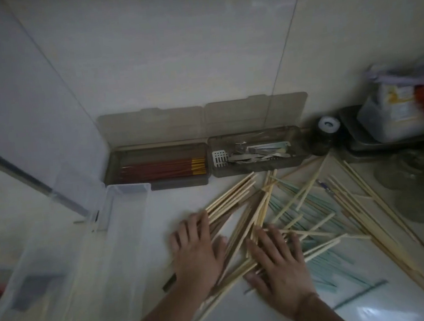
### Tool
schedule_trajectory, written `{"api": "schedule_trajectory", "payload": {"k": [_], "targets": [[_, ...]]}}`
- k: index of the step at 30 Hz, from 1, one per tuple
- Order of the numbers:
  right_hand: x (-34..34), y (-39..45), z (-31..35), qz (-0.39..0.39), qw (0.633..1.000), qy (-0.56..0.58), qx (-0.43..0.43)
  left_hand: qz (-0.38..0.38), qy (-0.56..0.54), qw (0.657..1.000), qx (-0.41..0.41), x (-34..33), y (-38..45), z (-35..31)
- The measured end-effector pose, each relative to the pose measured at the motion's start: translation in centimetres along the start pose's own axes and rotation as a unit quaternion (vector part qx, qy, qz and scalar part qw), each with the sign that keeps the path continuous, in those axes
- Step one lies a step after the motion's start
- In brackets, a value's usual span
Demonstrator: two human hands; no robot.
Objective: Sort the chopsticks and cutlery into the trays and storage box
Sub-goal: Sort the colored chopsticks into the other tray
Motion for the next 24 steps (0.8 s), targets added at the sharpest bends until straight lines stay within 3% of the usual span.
{"api": "schedule_trajectory", "payload": {"k": [6, 10, 14, 16, 19, 24], "targets": [[0.6, -0.3, -3.2, 0.028, 0.999, 0.009, 0.015, 0.048, -0.038, 0.998, 0.006, -0.4, -2.8, -4.1], [1.9, -0.5, -4.7, -0.037, 0.996, 0.065, 0.041, 0.095, -0.051, 0.994, -0.029, 0.3, -3.3, -5.4], [4.2, -1.1, -8.2, -0.160, 0.979, 0.076, -0.103, 0.079, -0.070, 0.982, -0.154, 4.3, -1.3, -3.1], [4.5, -1.5, -10.8, -0.146, 0.972, 0.041, -0.181, 0.000, -0.104, 0.970, -0.219, 7.1, 0.3, -0.7], [4.6, -1.1, -13.0, -0.054, 0.979, 0.006, -0.195, -0.076, -0.146, 0.972, -0.168, 10.4, 2.0, 4.9], [4.9, -0.9, -13.0, -0.020, 0.983, -0.011, -0.180, 0.027, -0.041, 0.999, -0.016, 11.5, 0.1, 12.2]]}}
Point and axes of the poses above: each hand's wrist, its own y-axis towards the middle knuckle, its own x-axis out of the back of the hand, z = x × y, the point moved 2 cm from there along y, towards the middle knuckle, and after that the axes turned 13 degrees about x, right-handed, at the moved point
